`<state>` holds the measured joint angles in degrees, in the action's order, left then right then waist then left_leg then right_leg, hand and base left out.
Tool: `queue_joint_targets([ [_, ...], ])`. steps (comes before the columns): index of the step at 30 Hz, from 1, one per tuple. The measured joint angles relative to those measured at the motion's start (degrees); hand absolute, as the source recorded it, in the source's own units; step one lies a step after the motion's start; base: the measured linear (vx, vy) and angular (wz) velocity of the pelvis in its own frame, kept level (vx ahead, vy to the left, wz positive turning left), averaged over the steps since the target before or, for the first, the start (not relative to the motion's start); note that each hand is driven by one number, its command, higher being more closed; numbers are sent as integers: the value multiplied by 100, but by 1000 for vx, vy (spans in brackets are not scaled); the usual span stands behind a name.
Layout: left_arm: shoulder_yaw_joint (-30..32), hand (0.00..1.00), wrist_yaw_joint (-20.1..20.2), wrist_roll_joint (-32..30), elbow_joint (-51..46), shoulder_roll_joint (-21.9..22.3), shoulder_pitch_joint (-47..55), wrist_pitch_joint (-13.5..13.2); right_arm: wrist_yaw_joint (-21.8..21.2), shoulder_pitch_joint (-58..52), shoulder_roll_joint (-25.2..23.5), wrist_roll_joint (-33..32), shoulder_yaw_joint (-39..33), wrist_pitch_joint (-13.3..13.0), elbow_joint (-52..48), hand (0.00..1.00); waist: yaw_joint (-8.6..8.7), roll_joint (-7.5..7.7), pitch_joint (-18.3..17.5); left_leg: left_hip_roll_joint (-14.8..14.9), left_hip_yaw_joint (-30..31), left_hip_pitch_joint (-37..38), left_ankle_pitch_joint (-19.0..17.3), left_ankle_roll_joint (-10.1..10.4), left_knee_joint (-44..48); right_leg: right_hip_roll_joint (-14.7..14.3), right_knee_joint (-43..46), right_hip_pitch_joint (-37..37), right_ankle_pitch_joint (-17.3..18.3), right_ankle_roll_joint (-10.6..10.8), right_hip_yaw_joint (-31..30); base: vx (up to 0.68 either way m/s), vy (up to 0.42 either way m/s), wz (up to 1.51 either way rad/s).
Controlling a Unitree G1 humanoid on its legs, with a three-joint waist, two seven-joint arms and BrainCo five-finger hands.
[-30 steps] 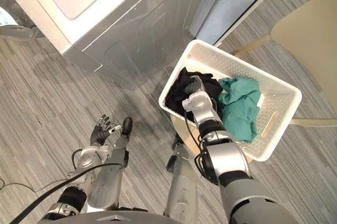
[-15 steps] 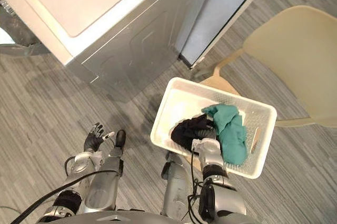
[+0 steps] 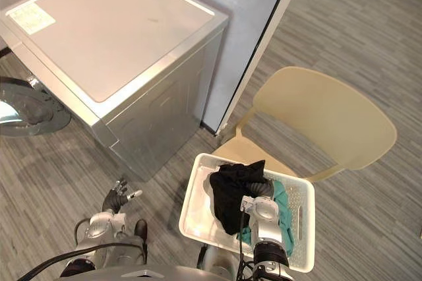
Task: Pick up the laundry basket with both hands and put the clothes into the washing machine.
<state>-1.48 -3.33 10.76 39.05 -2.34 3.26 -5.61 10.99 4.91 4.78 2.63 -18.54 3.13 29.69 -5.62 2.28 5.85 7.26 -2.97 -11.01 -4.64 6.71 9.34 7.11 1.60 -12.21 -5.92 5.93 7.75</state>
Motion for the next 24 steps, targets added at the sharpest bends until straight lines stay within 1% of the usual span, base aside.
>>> queue_joint_targets([
  [4, -109, 0, 20, -218, 43, -130, 217, 8, 45, -10, 49, 13, -4, -21, -56, 100, 32, 14, -62, -56, -14, 19, 46, 1, -89, 3, -296, 59, -194, 15, -89, 50, 21, -7],
  [6, -152, 0, 42, -394, 5, -246, 280, 13, 50, -21, 52, 33, -3, -22, -237, 100, 113, 4, -67, -91, 10, 50, 93, -7, -178, 24, -422, 123, -270, 35, -81, 48, 5, 4],
  [7, -171, 0, 48, -463, -25, -274, 304, 16, 51, -25, 54, 85, -4, -22, -270, 100, 124, 4, -67, -94, 9, 89, 93, -7, -194, 24, -455, 165, -279, 36, -84, 47, 0, 3],
  [9, -306, 0, 76, -625, -239, -361, 368, 29, 53, -138, 54, 230, 15, -25, -561, 100, 144, -6, -73, -109, 32, 231, 92, -8, -258, 27, -498, 292, -277, 42, -83, 16, 0, 2],
  [10, -414, 0, 122, -672, -621, -411, 447, 27, 58, -240, 57, 229, 23, -53, -891, 100, 196, -10, -103, -134, 77, 246, 91, -9, -265, 43, -520, 331, -277, 43, -66, 20, 4, 6],
  [11, -465, 0, 126, -728, -775, -439, 464, 23, 60, -257, 57, 230, 23, -70, -1009, 100, 227, -11, -108, -146, 96, 248, 91, -10, -265, 49, -522, 338, -277, 44, -61, 11, 12, 9],
  [12, -608, 0, 147, -858, -1039, -499, 478, 16, 67, -282, 57, 229, 25, -107, -1226, 100, 281, -14, -109, -163, 127, 279, 92, -10, -265, 60, -528, 382, -278, 45, -55, -10, 13, 4],
  [13, -790, 0, 187, -985, -1263, -575, 465, -1, 70, -367, 58, 229, 32, -196, -1426, 100, 308, -14, -148, -168, 132, 340, 90, -12, -268, 62, -537, 441, -277, 48, -59, 0, 0, 0],
  [14, -898, 0, 223, -1047, -1406, -611, 466, -7, 70, -432, 57, 229, 42, -223, -1557, 100, 326, -10, -201, -167, 132, 349, 83, -23, -274, 61, -538, 450, -268, 59, -64, 0, 0, 0],
  [16, -1276, 0, 292, -1339, -1907, -710, 476, -143, 55, -682, 73, 227, 41, -374, -2137, 100, 389, -22, -288, -166, 129, 469, 68, -30, -285, 61, -537, 562, -260, 69, -76, 0, 0, 0],
  [18, -1508, 0, 349, -1537, -2230, -757, 474, -219, 33, -844, 94, 220, 42, -482, -2551, 100, 440, -21, -336, -166, 116, 586, 53, -31, -302, 60, -532, 645, -245, 81, -104, -34, -2, -5],
  [20, -1749, 0, 393, -1750, -2482, -816, 475, -328, 22, -1017, 154, 199, 49, -595, -2918, 100, 480, -23, -475, -168, 98, 642, 51, -33, -358, 60, -491, 644, -191, 92, -134, -37, -7, -10],
  [22, -1938, 0, 424, -1850, -2771, -860, 469, -398, 4, -1113, 189, 150, 51, -668, -3351, 100, 500, -26, -494, -162, 0, 784, 48, -36, -384, 52, -440, 678, -143, 134, -233, -38, -8, -20],
  [24, -2233, 0, 491, -1907, -3156, -886, 464, -504, -46, -1188, 242, 83, 81, -806, -3890, 100, 561, -45, -580, -168, -68, 912, 39, -45, -456, 54, -426, 735, -101, 97, -299, -35, -3, -17],
])
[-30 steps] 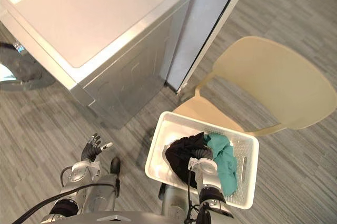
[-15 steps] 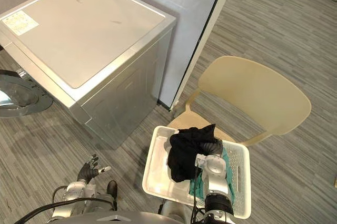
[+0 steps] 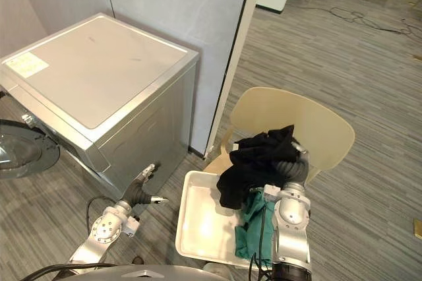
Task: Pick up the laundry basket with both hands and put the clothes into the washing machine.
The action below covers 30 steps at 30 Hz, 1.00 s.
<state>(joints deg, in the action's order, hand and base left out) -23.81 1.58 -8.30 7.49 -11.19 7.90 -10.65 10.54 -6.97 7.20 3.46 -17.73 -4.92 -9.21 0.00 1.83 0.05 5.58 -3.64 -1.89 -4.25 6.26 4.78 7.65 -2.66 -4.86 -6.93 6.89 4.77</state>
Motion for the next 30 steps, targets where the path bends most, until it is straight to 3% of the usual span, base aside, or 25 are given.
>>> queue_joint_targets([
  [8, -775, 0, -19, 78, -311, 78, -658, -179, -5, -80, 69, -571, 289, -414, -1139, 100, -9, 50, -292, 8, -264, 175, -61, -8, 12, -26, 17, -6, -8, 7, -267, -2, 6, -16],
  [16, -1085, 0, -389, 439, 1103, 609, -2247, 101, -15, 113, 58, -1503, 1156, -490, -1290, 100, 77, 111, -351, -3, -442, 298, -165, -35, 46, -35, 130, -12, 11, -18, -463, -11, 14, -13],
  [23, -1187, 0, -744, 1527, 1549, 716, -3125, 286, -52, 597, 61, -2440, 2009, -499, -1291, 100, 142, 114, -353, 2, -509, 271, -214, -51, 134, -56, 141, -93, -40, 20, -584, 5, 4, -8],
  [30, -1584, 0, -607, 2422, 1673, 680, -3649, 381, -200, 870, 72, -3032, 2613, -511, -1283, 100, 278, 140, -343, -2, -466, 217, -274, -72, 225, -48, 123, -94, -41, 18, -578, 0, 0, 0],
])
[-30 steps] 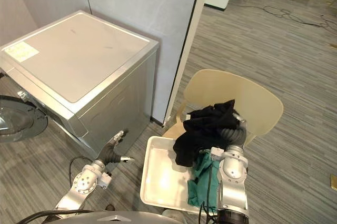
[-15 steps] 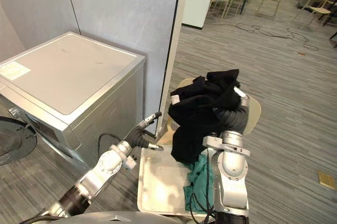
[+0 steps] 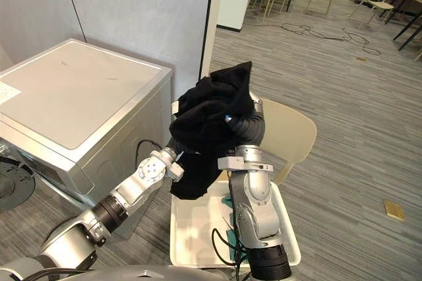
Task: Pick up the laundry basket with both hands and put the clothes into the washing machine.
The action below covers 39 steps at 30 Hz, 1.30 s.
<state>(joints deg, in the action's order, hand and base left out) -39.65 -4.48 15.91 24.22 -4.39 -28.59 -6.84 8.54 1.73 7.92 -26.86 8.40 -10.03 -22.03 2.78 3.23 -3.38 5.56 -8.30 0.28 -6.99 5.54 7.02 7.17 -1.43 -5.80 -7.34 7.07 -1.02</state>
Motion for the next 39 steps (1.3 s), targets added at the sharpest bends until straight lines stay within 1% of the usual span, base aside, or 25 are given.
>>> queue_joint_targets([
  [3, -124, 0, -11, -18, 96, 13, -84, 1, -99, 102, 22, -226, 330, -5, 47, 100, 65, 15, 10, 1, 1, 2, -1, -1, -1, 0, -3, 0, 0, -2, -3, 0, 0, 0],
  [6, -170, 0, -45, -149, 158, 18, -134, 1, -210, 102, 144, -266, 520, -16, 48, 100, 76, 55, 35, 1, -4, 1, -1, -1, -1, -1, -20, 0, -8, -13, -13, 0, 0, 0],
  [7, -171, 100, -88, -224, 158, 18, -134, 0, -218, 102, 176, -268, 549, -28, 48, 100, 75, 72, 45, 1, -8, 1, -1, -1, -1, -1, -26, 0, -10, -16, -16, 0, 0, 0],
  [12, -128, 100, -596, -630, 157, 26, -133, -66, -213, 86, 211, -254, 601, -146, 65, 100, 92, 156, 97, -1, -81, -3, -7, -3, -7, -3, -121, -5, -39, -55, -80, -16, 0, -6],
  [16, -27, 100, -833, -777, 157, 60, -132, -70, -215, -37, 240, -256, 585, -269, 69, 100, 116, 167, 104, -2, -121, 1, -29, -9, -8, -10, -161, -9, -64, -37, -120, -1, 1, -7],
  [20, 286, 100, -1034, -885, 155, 124, -86, -71, -216, -357, 238, -265, 491, -359, 73, 100, 143, 203, 128, 0, -133, 7, -53, -12, -10, -16, -174, -14, -65, -35, -138, 0, 0, -2],
  [22, 497, 100, -1204, -937, 116, 123, -34, -96, -208, -456, 240, -255, 407, -360, 76, 100, 173, 229, 145, -1, -141, 14, -63, -14, -10, -16, -174, -13, -68, -30, -147, -4, 0, -2],
  [25, 747, 100, -1356, -937, 40, 124, 83, -195, -209, -605, 238, -251, 362, -362, 79, 100, 207, 246, 155, -1, -143, 16, -82, -11, -7, -18, -175, -14, -72, -24, -148, 0, 0, 0],
  [27, 872, 100, -1409, -934, -67, 126, 153, -205, -208, -648, 229, -248, 348, -362, 119, 100, 200, 241, 158, 2, -176, 26, -97, -11, -4, -33, -173, -21, -74, -20, -160, -6, -5, -6],
  [28, 933, 100, -1409, -934, -115, 132, 153, -209, -209, -654, 226, -248, 317, -362, 179, 0, 194, 239, 160, 3, -179, 27, -100, -12, -5, -34, -173, -21, -75, -19, -158, -7, -6, -6],
  [34, 1274, 100, -1401, -913, -164, 173, 163, -235, -207, -709, 198, -242, 203, -362, 295, 0, 195, 209, 180, 7, -187, 32, -109, -12, -5, -44, -170, -22, -75, -20, -158, 0, 0, 0],
  [36, 1410, 100, -1395, -754, -409, 187, 313, -249, -206, -713, 159, -200, 184, -361, 295, 0, 193, 173, 204, 11, -210, 51, -118, -10, -4, -52, -162, -21, -75, -19, -175, -21, -9, -5],
  [39, 1581, 100, -1385, -599, -471, 235, 346, -249, -207, -713, 156, -187, 56, -359, 295, 0, 154, 114, 236, 12, -242, 71, -126, -11, 0, -57, -154, -20, -75, -20, -203, -23, -4, -5],
])
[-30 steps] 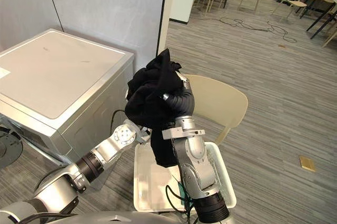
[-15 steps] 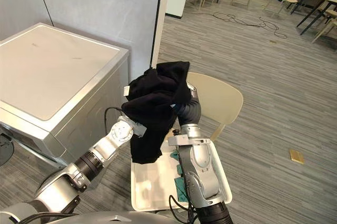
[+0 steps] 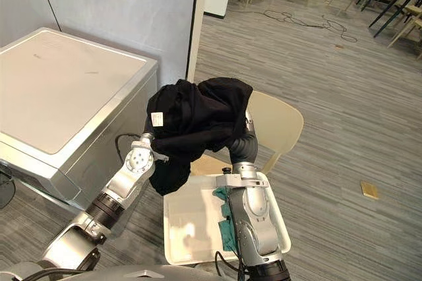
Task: Pick up the laundry basket with both hands and put the clothes into the washing machine.
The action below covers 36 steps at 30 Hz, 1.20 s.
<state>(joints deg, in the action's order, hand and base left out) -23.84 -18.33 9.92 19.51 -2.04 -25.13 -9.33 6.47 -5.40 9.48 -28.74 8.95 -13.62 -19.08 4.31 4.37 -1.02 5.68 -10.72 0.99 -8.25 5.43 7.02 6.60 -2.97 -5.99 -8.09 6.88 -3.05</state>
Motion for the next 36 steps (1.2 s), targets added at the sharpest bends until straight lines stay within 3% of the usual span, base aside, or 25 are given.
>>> queue_joint_targets([
  [8, 1086, 100, 4, 349, -821, -148, -5, -63, 0, 4, 11, 215, -811, 52, 517, 0, -3, -198, -6, 152, -70, -63, -209, 38, 374, -137, 7, 23, -17, -21, -119, -17, -12, -10],
  [13, 1757, 100, 7, 556, -1450, -332, -4, -158, 8, 18, 278, 215, -2136, 157, 1290, 0, -30, -361, 54, 280, 102, -267, -355, 48, 786, -212, 9, 136, -44, -57, -13, -40, -12, 9],
  [17, 1874, 100, 41, 846, -2147, -460, -4, -277, 155, -9, 609, 288, -3044, 298, 1507, 0, -74, -433, 220, 356, 345, -518, -430, 28, 1108, -219, 192, 164, 36, -123, 324, -101, 13, 43],
  [22, 2189, 100, 427, 1380, -3174, -735, 300, -554, 284, -304, 757, 671, -4406, 697, 2274, 0, -173, -463, 252, 745, 69, -605, -534, -133, 1096, -295, 791, -58, 336, -238, 655, -59, -55, 30],
  [24, 2545, 100, 759, 1476, -3584, -826, 928, -639, 300, -498, 897, 1046, -5324, 914, 2921, 0, -147, -526, 239, 1060, -12, -685, -678, -248, 1981, -303, 769, -73, 321, -307, 732, 9, 20, 2],
  [28, 3075, 100, 1134, 1475, -3879, -741, 1828, -619, 272, -892, 1100, 1138, -6472, 1001, 4748, 0, -21, -725, 107, 1134, 620, -383, -793, -183, 2952, -320, 768, -73, 265, -239, 743, 3, 122, 3],
  [30, 3395, 100, 1194, 1472, -4277, -634, 2097, -633, 233, -1152, 913, 1383, -7130, 1205, 6523, 0, 22, -814, 44, 1021, 948, -384, -1165, 117, 2470, -315, 659, -234, 150, -152, 821, -101, 254, 30],
  [32, 3416, 100, 1248, 1473, -4412, -575, 2239, -697, 185, -1362, 680, 1572, -7406, 1390, 7554, 0, 86, -755, 39, 973, 931, -310, -1516, 262, 2047, -276, 548, -260, 48, -147, 876, -146, 224, 38],
  [33, 3361, 100, 1266, 1472, -4482, -615, 2364, -702, 85, -1498, 365, 1647, -7640, 1465, 8087, 0, 40, -671, 84, 939, 885, -301, -1726, 435, 2002, -209, 592, -322, -36, -93, 861, -203, 225, 4],
  [36, 3068, 100, 1378, 1464, -4659, -642, 2780, -701, -476, -1991, -516, 1778, -7732, 1782, 8438, 0, -10, -473, 76, 773, 813, -551, -1993, 309, 2581, -51, 697, -436, -38, -94, 755, -224, 188, -16],
])
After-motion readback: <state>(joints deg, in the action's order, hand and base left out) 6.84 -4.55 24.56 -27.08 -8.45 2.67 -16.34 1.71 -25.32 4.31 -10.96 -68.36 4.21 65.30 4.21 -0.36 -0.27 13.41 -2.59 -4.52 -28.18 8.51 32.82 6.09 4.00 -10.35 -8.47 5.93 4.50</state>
